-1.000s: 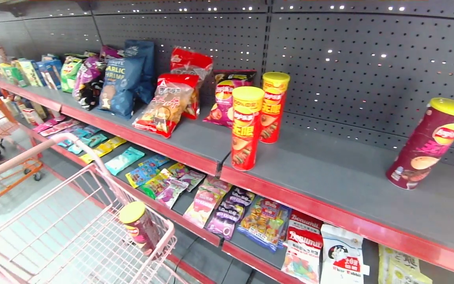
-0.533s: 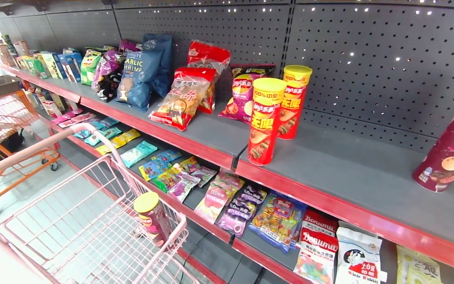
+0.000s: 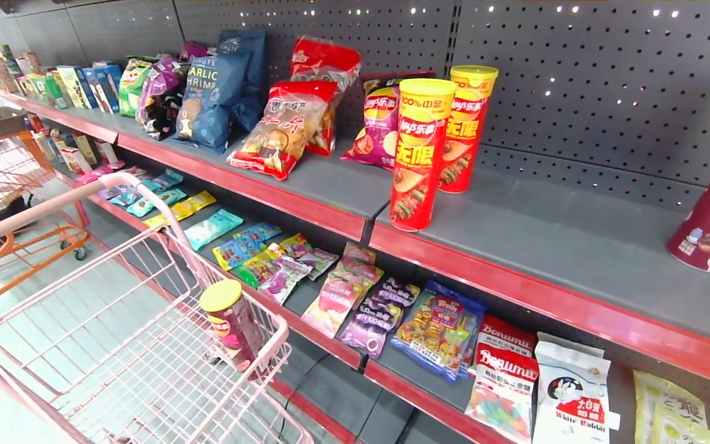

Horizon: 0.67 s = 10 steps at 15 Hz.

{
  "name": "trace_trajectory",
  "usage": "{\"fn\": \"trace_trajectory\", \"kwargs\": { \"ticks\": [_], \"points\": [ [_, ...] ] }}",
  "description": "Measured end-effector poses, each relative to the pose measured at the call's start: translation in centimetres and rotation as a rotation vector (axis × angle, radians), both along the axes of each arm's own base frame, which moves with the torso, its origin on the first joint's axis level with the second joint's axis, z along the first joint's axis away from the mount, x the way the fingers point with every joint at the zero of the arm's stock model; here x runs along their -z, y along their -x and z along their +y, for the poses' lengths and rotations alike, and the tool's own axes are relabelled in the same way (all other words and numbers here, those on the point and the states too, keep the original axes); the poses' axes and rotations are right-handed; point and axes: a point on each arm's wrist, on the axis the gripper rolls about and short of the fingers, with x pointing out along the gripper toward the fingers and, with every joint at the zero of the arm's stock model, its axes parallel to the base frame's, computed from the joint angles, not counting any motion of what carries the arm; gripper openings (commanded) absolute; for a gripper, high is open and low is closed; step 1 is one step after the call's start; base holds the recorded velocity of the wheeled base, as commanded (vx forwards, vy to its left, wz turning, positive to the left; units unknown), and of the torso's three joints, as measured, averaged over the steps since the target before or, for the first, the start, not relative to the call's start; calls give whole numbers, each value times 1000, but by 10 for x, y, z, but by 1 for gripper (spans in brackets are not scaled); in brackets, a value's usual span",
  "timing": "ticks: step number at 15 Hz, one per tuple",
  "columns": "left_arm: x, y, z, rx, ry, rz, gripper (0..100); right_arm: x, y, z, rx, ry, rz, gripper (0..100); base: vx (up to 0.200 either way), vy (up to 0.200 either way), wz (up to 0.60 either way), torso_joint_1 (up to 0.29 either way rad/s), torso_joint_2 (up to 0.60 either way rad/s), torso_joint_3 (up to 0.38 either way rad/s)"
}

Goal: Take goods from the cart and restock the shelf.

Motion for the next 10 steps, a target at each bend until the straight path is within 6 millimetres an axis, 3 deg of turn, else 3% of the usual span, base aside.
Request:
{"fn": "trace_trajectory", "kwargs": {
  "ticks": [6, 10],
  "points": [
    [0, 0, 0, -1, 1, 0, 100, 0, 0, 0, -1, 0, 0, 100, 0, 0, 0, -176, 537, 349],
    [0, 0, 0, 7, -2, 2, 100, 0, 0, 0, 0, 3, 2, 100, 0, 0, 0, -58, 179, 127]
  ]
}}
